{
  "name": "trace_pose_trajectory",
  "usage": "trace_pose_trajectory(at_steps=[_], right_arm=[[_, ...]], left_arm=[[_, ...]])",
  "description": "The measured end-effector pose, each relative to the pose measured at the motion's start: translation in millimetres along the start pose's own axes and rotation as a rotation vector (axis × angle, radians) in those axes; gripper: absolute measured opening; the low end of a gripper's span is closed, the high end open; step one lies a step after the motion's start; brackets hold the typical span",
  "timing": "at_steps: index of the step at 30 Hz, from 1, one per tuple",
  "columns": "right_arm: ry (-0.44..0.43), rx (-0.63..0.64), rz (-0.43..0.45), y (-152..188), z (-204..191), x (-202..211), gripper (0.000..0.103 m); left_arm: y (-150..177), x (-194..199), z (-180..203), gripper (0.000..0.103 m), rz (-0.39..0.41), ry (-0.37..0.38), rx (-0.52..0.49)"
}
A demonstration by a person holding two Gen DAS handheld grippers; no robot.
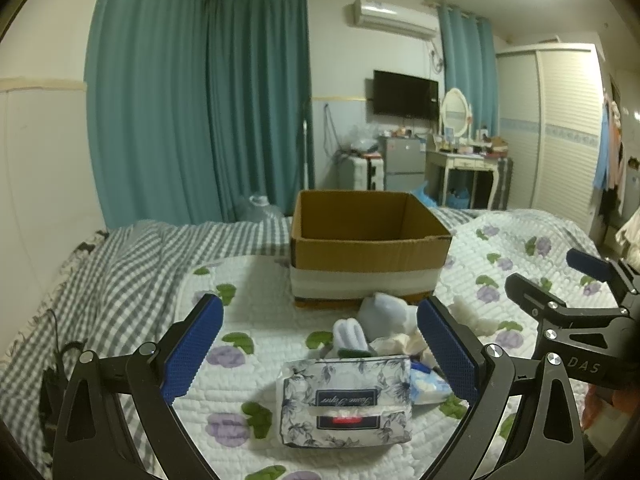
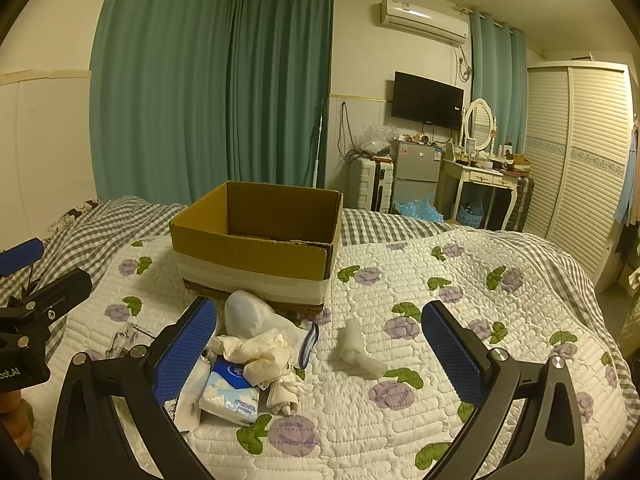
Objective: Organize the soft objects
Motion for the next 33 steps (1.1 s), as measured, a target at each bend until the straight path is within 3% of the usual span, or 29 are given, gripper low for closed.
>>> trace_pose_trajectory(at_steps=[33], right_arm=[[0.0,0.008,-0.008,3.0,-2.4,-2.3,0.103]], left_arm=[[3.1,-2.1,-3.0,0.1,-0.018,-0.007,0.005]])
Point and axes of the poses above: each gripper's, at about its wrist camera, not at the fingertips, and x roughly against the way its jaws point, z to its right, y to its underside, the point moved 9 cm from there along -x, roughly the way its jaws point, and after that the axes turned 15 degrees about y, right-handed, at the moved point
